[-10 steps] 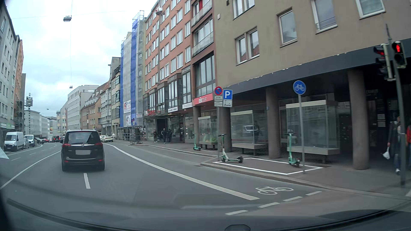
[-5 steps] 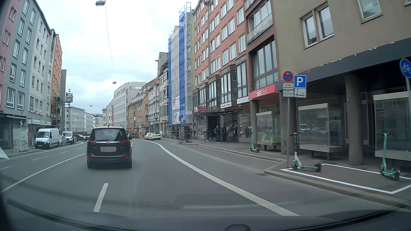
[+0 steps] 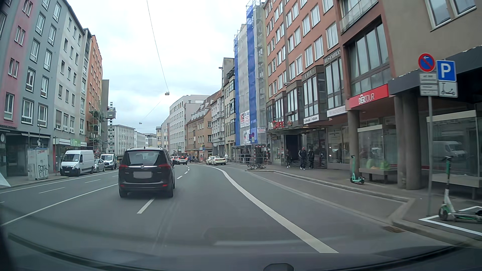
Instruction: Follow the waypoints while adhering to traffic rules and regulations
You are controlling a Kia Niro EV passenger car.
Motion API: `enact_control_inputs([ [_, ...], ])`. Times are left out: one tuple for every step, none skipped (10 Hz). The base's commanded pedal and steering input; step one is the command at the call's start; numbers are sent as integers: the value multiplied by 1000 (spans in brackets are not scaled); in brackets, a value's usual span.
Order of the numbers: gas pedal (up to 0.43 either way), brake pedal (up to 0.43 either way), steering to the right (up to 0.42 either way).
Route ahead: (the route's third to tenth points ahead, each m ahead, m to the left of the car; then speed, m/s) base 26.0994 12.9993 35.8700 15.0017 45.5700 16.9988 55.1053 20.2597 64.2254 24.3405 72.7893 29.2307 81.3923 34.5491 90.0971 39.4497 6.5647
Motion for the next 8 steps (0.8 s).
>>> enact_control_inputs([
  [268, 0, -143],
  [268, 0, -126],
  [268, 0, -110],
  [268, 0, -94],
  [268, 0, -78],
  [268, 0, -62],
  [268, 0, -51],
  [248, 0, -41],
])
